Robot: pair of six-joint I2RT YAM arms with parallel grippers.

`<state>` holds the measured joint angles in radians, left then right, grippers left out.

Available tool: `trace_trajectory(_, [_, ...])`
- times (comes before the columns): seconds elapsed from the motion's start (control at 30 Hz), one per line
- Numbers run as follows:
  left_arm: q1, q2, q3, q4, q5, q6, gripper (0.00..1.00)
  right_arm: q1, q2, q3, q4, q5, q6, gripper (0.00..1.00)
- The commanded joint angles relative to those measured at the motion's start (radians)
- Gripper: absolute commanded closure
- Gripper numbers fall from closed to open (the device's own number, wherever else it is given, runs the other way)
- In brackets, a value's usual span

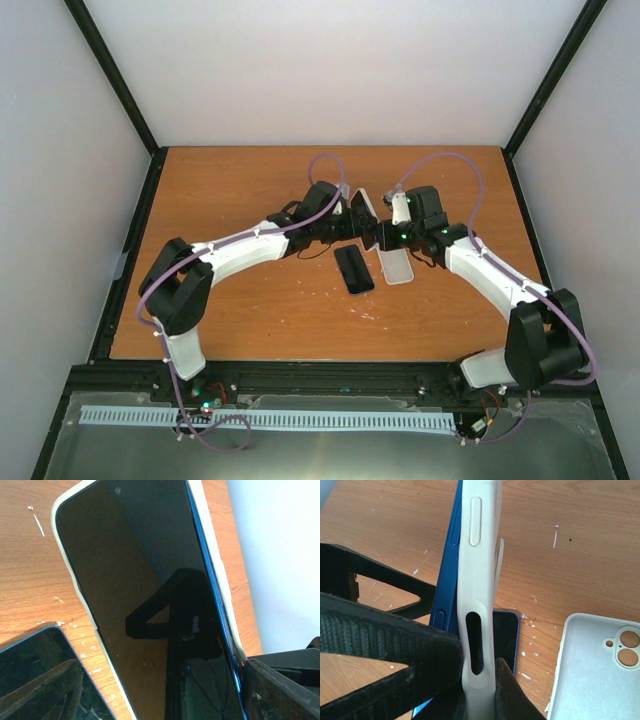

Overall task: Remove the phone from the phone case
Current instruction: Remove the phone case from the phone.

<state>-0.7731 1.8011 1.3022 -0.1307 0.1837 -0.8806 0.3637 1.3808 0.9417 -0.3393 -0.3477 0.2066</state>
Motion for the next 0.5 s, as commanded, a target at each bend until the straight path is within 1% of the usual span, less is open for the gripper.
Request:
trace_trajectory(0.0, [0.024,0.045,-0.052,-0.186,-0.013,0.038,0.14,0.029,-0.007,0.08,0.193,0.034,0.015,0.97])
trace_trajectory(0.2, [0.066,0.136,-0.043,-0.29,-0.12,0.044,0.16,0.087,0.018,0.104,0.22,0.129,0.003,0.97])
trace_trajectory(0.3, [0.073,0.136,-0.072,-0.296,-0.153,0.038,0.21,0.095,0.036,0.113,0.224,0.157,0.013,0.97])
trace_trajectory(0.37, [0.076,0.123,-0.1,-0.297,-0.167,0.031,0.27,0.095,0.051,0.114,0.234,0.179,0.016,0.97])
trace_trajectory(0.47, [0.082,0.097,-0.154,-0.287,-0.176,0.024,0.27,0.094,0.072,0.112,0.256,0.169,0.025,0.97])
